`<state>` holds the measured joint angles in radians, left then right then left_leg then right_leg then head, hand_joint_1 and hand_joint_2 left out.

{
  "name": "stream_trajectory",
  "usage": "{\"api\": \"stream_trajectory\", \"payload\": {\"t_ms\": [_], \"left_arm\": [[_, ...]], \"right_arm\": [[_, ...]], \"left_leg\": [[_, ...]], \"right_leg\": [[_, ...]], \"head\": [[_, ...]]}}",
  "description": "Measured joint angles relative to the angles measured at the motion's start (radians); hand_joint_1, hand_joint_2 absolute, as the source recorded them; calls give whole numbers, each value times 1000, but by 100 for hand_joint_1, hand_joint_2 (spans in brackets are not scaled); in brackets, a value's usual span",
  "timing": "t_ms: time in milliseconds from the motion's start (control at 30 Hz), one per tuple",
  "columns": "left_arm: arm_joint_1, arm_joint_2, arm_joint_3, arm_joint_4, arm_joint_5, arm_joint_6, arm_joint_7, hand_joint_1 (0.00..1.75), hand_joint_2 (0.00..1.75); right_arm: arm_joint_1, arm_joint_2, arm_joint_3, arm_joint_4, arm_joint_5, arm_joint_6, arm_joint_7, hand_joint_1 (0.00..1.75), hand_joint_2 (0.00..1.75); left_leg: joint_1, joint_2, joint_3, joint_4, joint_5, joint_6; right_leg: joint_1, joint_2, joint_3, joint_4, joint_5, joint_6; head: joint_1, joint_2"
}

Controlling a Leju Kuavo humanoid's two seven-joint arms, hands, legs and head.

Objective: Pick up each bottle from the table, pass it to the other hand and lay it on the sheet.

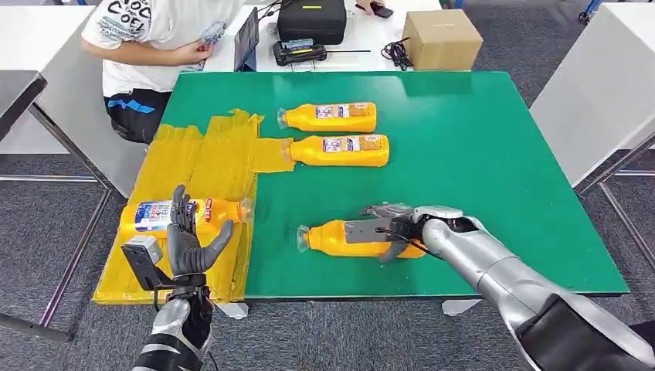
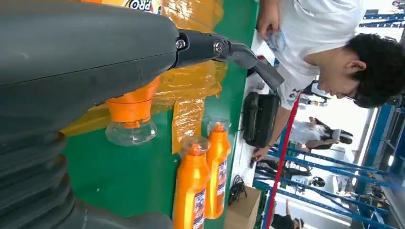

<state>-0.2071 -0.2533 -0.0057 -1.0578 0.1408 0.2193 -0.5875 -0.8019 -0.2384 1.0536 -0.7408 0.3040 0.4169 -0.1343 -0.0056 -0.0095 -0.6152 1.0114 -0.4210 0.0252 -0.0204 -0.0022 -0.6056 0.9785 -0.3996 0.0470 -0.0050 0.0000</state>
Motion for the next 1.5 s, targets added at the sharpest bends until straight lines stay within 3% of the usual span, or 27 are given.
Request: {"api": "stream_trajectory", "payload": {"t_ms": [633,700,733,767,867,900,967,1033,1100,1133,1233,1500], "left_arm": [[2,-2,2,0,19,-17,5,0,175],[3,-3,2,0,20,-17,8,0,175],[3,-4,2,0,21,-17,10,0,175],[4,-5,2,0,22,-16,10,0,175],[9,-8,2,0,26,-14,12,0,175],[10,-8,2,0,26,-14,12,0,175],[11,-8,2,0,26,-15,13,0,175],[12,-8,2,0,27,-18,15,0,175],[12,-8,2,1,27,-19,16,0,175],[12,-10,2,2,26,-19,16,0,175],[12,-10,1,4,26,-19,18,0,175],[12,-10,1,11,30,-19,19,0,175]], "right_arm": [[-54,-27,106,-10,-25,7,48,0,175],[-55,-27,130,-8,-26,6,50,16,175],[-55,-26,142,-7,-22,3,52,89,175],[-54,-26,156,-5,-17,-4,55,138,175],[-55,-21,185,3,-3,-26,63,127,175],[-55,-20,190,3,-1,-27,63,96,175],[-63,-19,203,7,-5,-22,61,66,175],[-67,-19,211,10,-11,-8,56,59,175],[-71,-19,219,13,-19,-2,49,87,175],[-73,-18,224,14,-19,-1,48,115,175],[-77,-14,231,21,-20,0,42,171,175],[-92,-3,250,29,-20,-12,36,175,175]], "left_leg": [[0,0,0,0,0,0],[0,0,0,0,0,0],[0,0,0,0,0,0],[0,0,0,0,0,0],[0,0,0,0,0,0],[0,0,0,0,0,0],[0,0,0,0,0,0],[0,0,1,0,0,0],[0,0,2,0,0,0],[0,0,2,0,0,0],[0,0,3,0,0,0],[0,0,3,0,0,0]], "right_leg": [[0,0,0,0,0,0],[0,0,0,0,0,0],[0,0,0,0,0,0],[0,0,0,0,0,0],[0,0,0,0,0,0],[0,0,0,0,0,0],[0,0,0,0,0,0],[0,0,1,0,0,0],[0,0,1,0,0,0],[0,0,2,0,0,0],[0,0,2,0,0,0],[0,0,3,0,0,0]], "head": [[0,0],[0,0],[0,0],[0,0],[0,0],[0,0],[0,0],[0,0],[0,0],[0,0],[0,0],[0,0]]}}
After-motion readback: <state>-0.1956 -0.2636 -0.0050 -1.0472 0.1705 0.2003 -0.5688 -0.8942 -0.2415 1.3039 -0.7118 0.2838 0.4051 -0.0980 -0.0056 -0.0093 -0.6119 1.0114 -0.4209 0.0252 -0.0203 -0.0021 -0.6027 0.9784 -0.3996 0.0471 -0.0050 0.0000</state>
